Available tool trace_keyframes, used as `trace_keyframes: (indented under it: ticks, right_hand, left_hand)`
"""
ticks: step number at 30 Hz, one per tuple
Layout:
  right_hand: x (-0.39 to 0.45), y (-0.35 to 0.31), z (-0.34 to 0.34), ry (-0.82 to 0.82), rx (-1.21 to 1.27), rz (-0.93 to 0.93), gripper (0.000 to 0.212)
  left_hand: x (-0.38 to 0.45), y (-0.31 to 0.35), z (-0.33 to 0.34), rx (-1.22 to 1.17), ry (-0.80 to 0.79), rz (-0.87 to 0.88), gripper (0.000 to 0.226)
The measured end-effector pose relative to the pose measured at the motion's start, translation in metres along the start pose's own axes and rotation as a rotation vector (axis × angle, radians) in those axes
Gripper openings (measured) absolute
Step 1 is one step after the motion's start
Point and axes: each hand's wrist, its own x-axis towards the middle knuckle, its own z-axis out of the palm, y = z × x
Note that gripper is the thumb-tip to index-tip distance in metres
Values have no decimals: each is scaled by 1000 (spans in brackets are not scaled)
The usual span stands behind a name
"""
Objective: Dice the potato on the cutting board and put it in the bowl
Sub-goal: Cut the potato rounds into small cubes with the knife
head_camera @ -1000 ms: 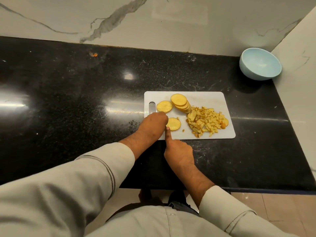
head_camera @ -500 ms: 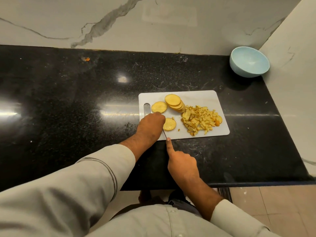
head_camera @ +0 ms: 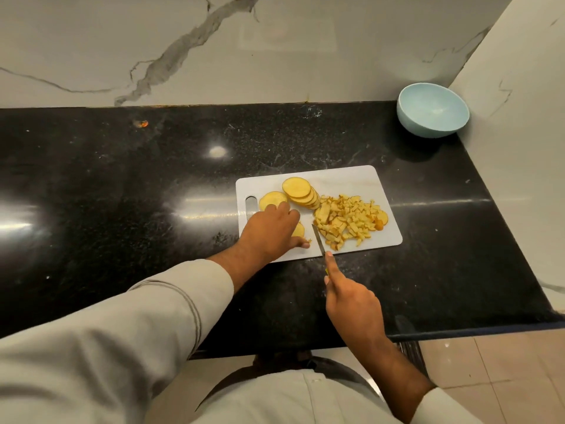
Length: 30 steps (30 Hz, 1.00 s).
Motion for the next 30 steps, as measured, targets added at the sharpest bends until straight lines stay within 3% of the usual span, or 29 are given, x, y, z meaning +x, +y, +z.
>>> trace_keyframes:
  ticks: [3,12,17,21,23,30]
  right_hand:
    - [-1,10,-1,10,47,-13,55]
    - [4,40,-7,-38,86,-94,57]
    - [16,46,-14,-70,46,-150,60]
    - [23,41,-16,-72,42,-169,60]
    - [27,38,-15,-71,46,-155,60]
    - [21,25,-5,-149,49,-51,61]
  left_hand:
    - [2,-1,15,118,40,43,68]
    - [2,1,30,44,118,48,58]
    - [-6,26,33,11,131,-257,59]
    - [-9,50,24,-197,116,-600,70]
    - [-9,51,18,-281,117,-667,72]
    - [-13,0,3,-344,-96,-243,76]
